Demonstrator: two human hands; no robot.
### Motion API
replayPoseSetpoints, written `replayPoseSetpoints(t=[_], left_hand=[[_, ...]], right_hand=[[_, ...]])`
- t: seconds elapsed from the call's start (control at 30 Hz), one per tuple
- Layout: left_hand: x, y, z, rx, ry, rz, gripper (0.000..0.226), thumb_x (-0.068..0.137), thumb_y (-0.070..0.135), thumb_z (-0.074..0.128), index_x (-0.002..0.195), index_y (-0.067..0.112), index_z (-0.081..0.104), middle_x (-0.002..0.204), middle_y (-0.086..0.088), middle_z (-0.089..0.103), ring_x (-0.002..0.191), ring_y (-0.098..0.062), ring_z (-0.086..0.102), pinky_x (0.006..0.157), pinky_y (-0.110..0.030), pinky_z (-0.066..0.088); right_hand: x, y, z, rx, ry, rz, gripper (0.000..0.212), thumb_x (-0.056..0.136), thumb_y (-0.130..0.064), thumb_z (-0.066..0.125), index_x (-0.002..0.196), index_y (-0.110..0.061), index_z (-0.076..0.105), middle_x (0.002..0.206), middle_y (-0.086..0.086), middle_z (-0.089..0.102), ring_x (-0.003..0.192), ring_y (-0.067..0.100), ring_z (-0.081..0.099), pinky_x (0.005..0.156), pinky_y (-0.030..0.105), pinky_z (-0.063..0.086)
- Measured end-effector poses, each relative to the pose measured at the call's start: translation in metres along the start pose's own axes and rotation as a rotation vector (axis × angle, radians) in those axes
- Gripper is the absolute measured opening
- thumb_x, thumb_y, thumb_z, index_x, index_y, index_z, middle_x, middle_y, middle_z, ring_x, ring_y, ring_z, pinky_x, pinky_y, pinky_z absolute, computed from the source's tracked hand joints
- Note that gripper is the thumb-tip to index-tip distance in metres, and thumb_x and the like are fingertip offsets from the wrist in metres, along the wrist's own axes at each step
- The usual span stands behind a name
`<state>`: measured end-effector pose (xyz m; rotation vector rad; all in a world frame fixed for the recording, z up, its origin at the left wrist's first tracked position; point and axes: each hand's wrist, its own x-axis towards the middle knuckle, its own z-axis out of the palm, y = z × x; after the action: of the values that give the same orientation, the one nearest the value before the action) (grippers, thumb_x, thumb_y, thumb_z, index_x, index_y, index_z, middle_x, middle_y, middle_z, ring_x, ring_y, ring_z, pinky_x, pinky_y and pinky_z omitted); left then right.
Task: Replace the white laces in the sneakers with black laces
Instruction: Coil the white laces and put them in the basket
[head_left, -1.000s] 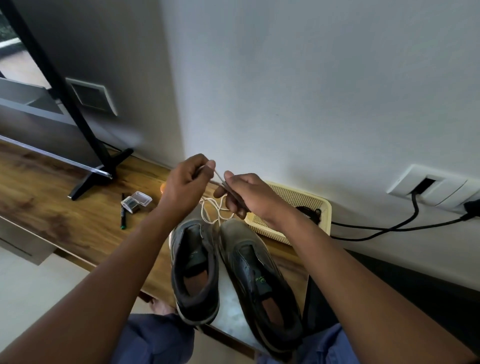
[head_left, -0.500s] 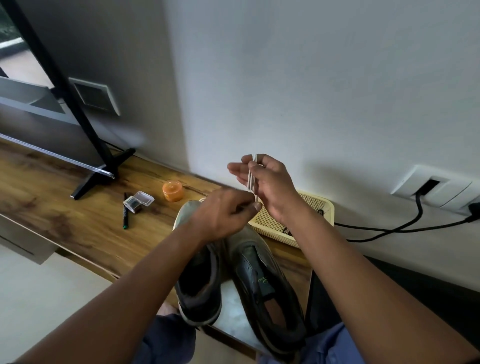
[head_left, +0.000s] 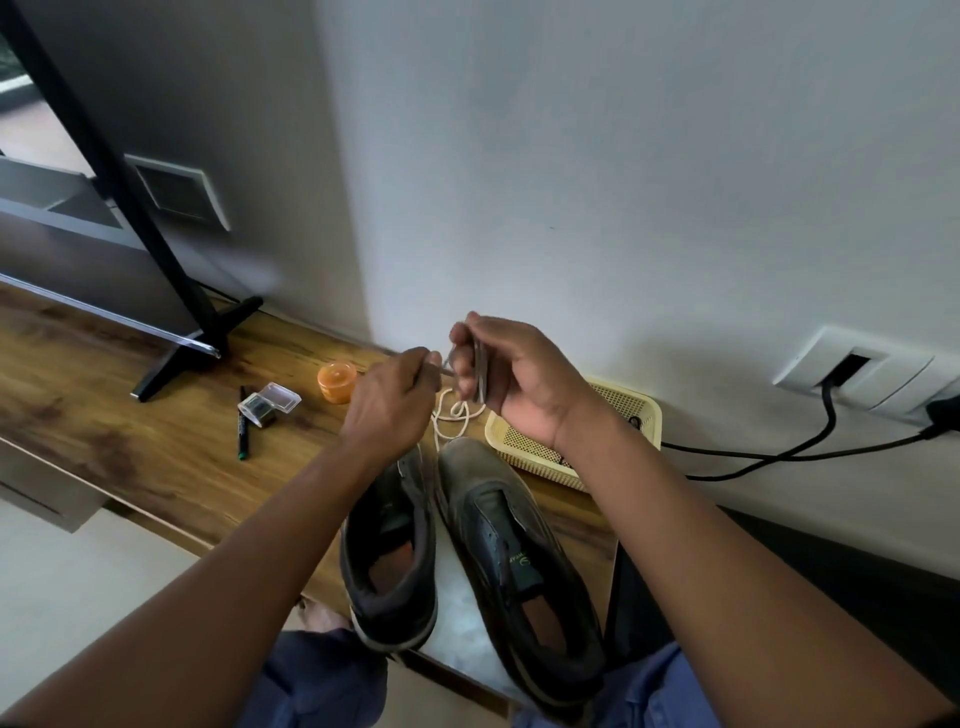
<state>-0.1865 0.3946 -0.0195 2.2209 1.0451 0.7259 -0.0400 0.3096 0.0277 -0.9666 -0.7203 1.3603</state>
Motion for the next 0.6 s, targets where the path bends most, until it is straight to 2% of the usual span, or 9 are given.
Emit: replayPoseSetpoints(t=[0.07, 0.17, 0.23, 0.3, 0.4, 0.47, 0.53, 0.6], left_hand=[[-0.004, 0.006, 0.007, 0.017, -0.028, 0.048, 0.034, 0.097, 0.038, 0.04, 0.083, 0.014, 0.061, 0.081, -0.009, 0.068, 0.08, -0.033, 0.063, 0.07, -0.045, 0.048], [-0.009, 0.013, 0.014, 0.061, -0.052, 0.159, 0.028, 0.105, 0.031, 0.045, 0.088, 0.018, 0.061, 0.083, -0.001, 0.069, 0.078, -0.027, 0.065, 0.069, -0.04, 0.048], [-0.008, 0.016, 0.013, 0.082, -0.059, 0.23, 0.024, 0.106, 0.03, 0.049, 0.089, 0.022, 0.065, 0.08, 0.004, 0.068, 0.077, -0.024, 0.065, 0.067, -0.037, 0.045], [-0.007, 0.016, 0.01, 0.126, -0.057, 0.285, 0.029, 0.101, 0.038, 0.049, 0.087, 0.02, 0.067, 0.076, 0.003, 0.067, 0.074, -0.025, 0.063, 0.064, -0.038, 0.046], [-0.005, 0.019, 0.003, 0.216, 0.001, 0.327, 0.038, 0.095, 0.049, 0.051, 0.087, 0.02, 0.074, 0.075, 0.003, 0.069, 0.07, -0.021, 0.063, 0.062, -0.038, 0.047], [-0.006, 0.022, -0.003, 0.204, 0.056, 0.355, 0.026, 0.094, 0.044, 0.063, 0.09, 0.024, 0.08, 0.078, 0.004, 0.075, 0.07, -0.019, 0.067, 0.063, -0.035, 0.049], [-0.006, 0.027, -0.007, 0.176, 0.105, 0.369, 0.009, 0.09, 0.034, 0.077, 0.094, 0.027, 0.082, 0.082, 0.006, 0.078, 0.072, -0.017, 0.07, 0.064, -0.029, 0.048], [-0.008, 0.033, -0.009, 0.14, 0.14, 0.36, 0.009, 0.086, 0.026, 0.083, 0.096, 0.025, 0.083, 0.084, 0.006, 0.079, 0.073, -0.016, 0.072, 0.065, -0.026, 0.046]], right_hand=[[0.003, -0.001, 0.0, 0.17, 0.028, -0.066, 0.02, 0.107, -0.016, 0.047, 0.1, -0.004, 0.062, 0.084, 0.015, 0.073, 0.076, 0.027, 0.073, 0.075, 0.038, 0.062], [0.004, 0.001, -0.004, 0.276, 0.101, -0.146, 0.019, 0.108, -0.011, 0.045, 0.106, -0.002, 0.062, 0.107, 0.024, 0.074, 0.105, 0.037, 0.073, 0.1, 0.043, 0.057], [0.004, 0.002, -0.009, 0.254, 0.17, -0.175, 0.018, 0.109, -0.008, 0.044, 0.109, -0.002, 0.061, 0.116, 0.027, 0.072, 0.118, 0.04, 0.069, 0.106, 0.045, 0.054], [0.004, 0.003, -0.013, 0.185, 0.227, -0.187, 0.018, 0.109, -0.007, 0.044, 0.113, 0.0, 0.06, 0.12, 0.029, 0.071, 0.121, 0.039, 0.068, 0.108, 0.046, 0.052], [0.004, 0.007, -0.015, 0.04, 0.273, -0.18, 0.019, 0.109, -0.006, 0.045, 0.118, 0.003, 0.059, 0.118, 0.026, 0.073, 0.117, 0.036, 0.071, 0.108, 0.046, 0.053], [0.004, 0.009, -0.013, -0.026, 0.289, -0.165, 0.021, 0.109, -0.006, 0.046, 0.122, 0.006, 0.058, 0.116, 0.024, 0.074, 0.112, 0.034, 0.073, 0.102, 0.044, 0.057], [0.003, 0.01, -0.01, -0.062, 0.295, -0.149, 0.022, 0.109, -0.005, 0.046, 0.121, 0.007, 0.059, 0.114, 0.024, 0.075, 0.102, 0.03, 0.075, 0.087, 0.039, 0.062], [0.002, 0.011, -0.007, -0.082, 0.298, -0.117, 0.02, 0.109, -0.005, 0.046, 0.118, 0.005, 0.061, 0.112, 0.021, 0.076, 0.09, 0.025, 0.076, 0.072, 0.031, 0.061]])
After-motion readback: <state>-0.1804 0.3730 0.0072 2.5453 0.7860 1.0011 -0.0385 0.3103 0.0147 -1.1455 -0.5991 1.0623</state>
